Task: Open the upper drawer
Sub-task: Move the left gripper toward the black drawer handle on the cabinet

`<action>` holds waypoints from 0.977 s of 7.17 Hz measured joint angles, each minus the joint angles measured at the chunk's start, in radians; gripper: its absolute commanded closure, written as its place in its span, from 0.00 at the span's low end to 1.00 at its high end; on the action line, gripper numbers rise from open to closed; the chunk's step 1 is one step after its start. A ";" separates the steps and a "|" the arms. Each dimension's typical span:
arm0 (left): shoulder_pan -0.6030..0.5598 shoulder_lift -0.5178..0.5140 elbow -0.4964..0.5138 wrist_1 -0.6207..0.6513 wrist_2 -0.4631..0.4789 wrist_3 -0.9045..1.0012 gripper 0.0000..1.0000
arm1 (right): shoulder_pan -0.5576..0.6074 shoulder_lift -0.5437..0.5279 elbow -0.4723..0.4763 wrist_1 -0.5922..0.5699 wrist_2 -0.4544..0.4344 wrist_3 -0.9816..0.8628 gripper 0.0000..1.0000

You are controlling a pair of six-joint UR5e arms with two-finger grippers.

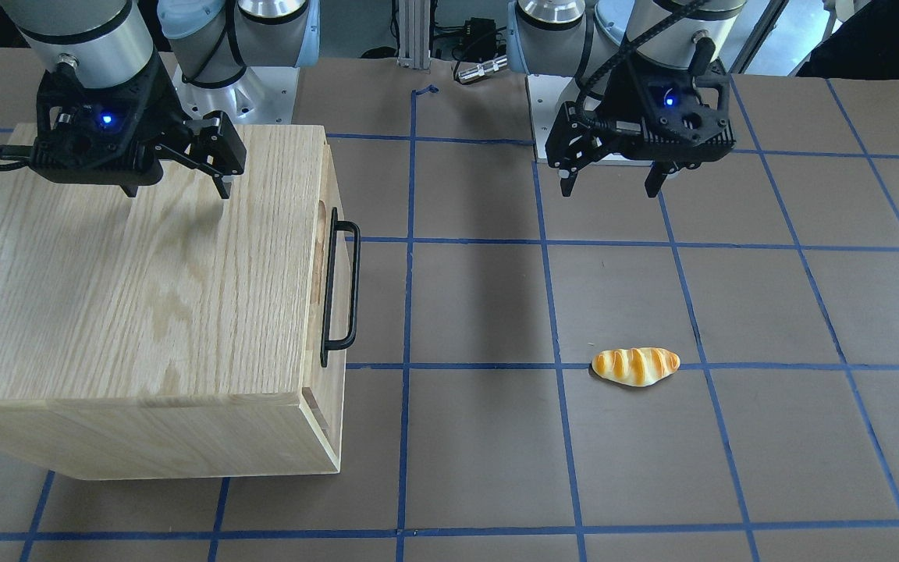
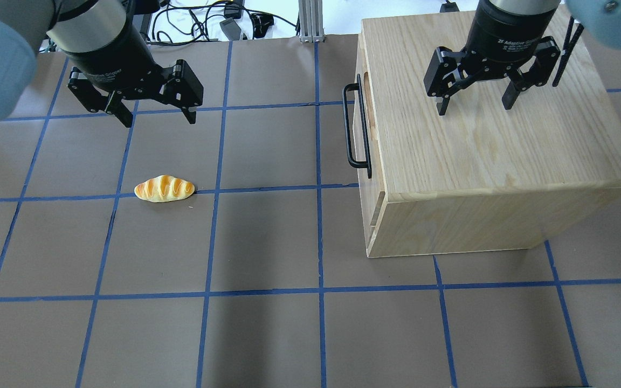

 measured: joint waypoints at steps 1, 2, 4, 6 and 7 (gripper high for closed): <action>-0.015 -0.026 0.002 0.036 -0.016 0.001 0.00 | 0.000 0.000 0.000 0.000 0.000 0.000 0.00; -0.042 -0.059 0.003 0.083 -0.039 -0.002 0.00 | 0.000 0.000 0.000 0.000 0.000 0.000 0.00; -0.129 -0.131 0.007 0.186 -0.078 -0.071 0.00 | 0.000 0.000 0.000 0.000 0.000 0.000 0.00; -0.205 -0.195 0.007 0.328 -0.163 -0.195 0.00 | 0.000 0.000 0.000 0.000 0.000 0.000 0.00; -0.222 -0.222 0.007 0.388 -0.217 -0.224 0.00 | 0.000 0.000 0.000 0.000 0.000 0.000 0.00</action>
